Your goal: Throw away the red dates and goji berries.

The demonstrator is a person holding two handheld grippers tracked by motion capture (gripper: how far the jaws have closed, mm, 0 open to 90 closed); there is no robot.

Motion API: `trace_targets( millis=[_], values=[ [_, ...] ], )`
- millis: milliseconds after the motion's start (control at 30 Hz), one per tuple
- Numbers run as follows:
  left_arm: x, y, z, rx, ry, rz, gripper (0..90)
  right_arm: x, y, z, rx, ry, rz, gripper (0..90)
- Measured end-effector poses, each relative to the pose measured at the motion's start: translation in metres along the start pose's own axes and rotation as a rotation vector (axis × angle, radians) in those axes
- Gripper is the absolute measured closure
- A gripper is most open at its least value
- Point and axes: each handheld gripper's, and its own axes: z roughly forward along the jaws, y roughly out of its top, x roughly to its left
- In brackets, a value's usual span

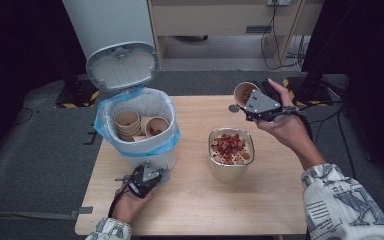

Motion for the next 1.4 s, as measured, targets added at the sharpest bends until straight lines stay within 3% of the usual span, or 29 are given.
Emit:
trace_targets(
  millis=[500, 867, 1400],
  values=[
    [0.0, 0.0, 0.0, 0.0, 0.0, -0.001, 89.8, 0.01, -0.003, -0.007, 0.034, -0.016, -0.132, 28.5],
    [0.0, 0.0, 0.0, -0.001, -0.001, -0.001, 89.8, 0.012, -0.004, -0.008, 0.04, -0.013, -0.139, 28.4],
    [0.0, 0.0, 0.0, 0.0, 0.0, -0.002, 89.8, 0.011, 0.002, -0.008, 0.06, -0.034, -0.21, 28.5]
  ],
)
